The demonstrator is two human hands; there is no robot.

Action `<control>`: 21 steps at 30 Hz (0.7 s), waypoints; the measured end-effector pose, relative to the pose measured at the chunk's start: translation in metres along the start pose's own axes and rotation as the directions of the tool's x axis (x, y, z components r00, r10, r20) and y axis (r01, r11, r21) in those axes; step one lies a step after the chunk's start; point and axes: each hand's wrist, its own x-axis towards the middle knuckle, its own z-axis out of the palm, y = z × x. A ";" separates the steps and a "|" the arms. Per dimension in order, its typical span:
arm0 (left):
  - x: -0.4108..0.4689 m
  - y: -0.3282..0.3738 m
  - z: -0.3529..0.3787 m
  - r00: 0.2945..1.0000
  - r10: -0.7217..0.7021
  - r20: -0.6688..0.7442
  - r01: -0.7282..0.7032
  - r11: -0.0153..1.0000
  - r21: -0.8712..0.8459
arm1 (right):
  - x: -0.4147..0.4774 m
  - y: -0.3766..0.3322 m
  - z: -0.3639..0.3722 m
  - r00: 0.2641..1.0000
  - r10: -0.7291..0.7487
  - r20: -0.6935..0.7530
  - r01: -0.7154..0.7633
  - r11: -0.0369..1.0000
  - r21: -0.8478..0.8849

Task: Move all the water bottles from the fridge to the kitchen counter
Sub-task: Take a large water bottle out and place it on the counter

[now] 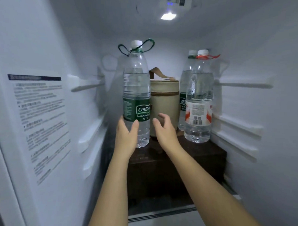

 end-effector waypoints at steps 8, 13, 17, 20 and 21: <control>0.012 -0.010 -0.003 0.984 -0.133 0.123 0.140 0.989 -0.055 | 0.009 0.001 0.016 0.958 0.123 0.260 -0.143 0.988 0.060; -0.010 -0.011 -0.011 0.985 -0.059 0.163 0.060 0.998 0.002 | -0.009 0.006 -0.002 0.959 0.097 0.268 -0.118 0.991 0.066; -0.026 -0.002 -0.019 0.980 -0.028 0.196 0.025 1.000 0.019 | -0.016 0.001 -0.020 0.947 0.095 0.306 -0.147 0.977 0.152; -0.027 0.001 -0.022 0.972 -0.046 0.229 0.037 0.998 0.044 | -0.004 -0.026 -0.031 0.965 0.014 0.261 -0.076 0.970 0.231; -0.027 0.001 -0.023 0.969 -0.067 0.238 0.054 0.997 0.062 | 0.002 -0.041 -0.034 0.970 -0.014 0.242 -0.045 0.970 0.239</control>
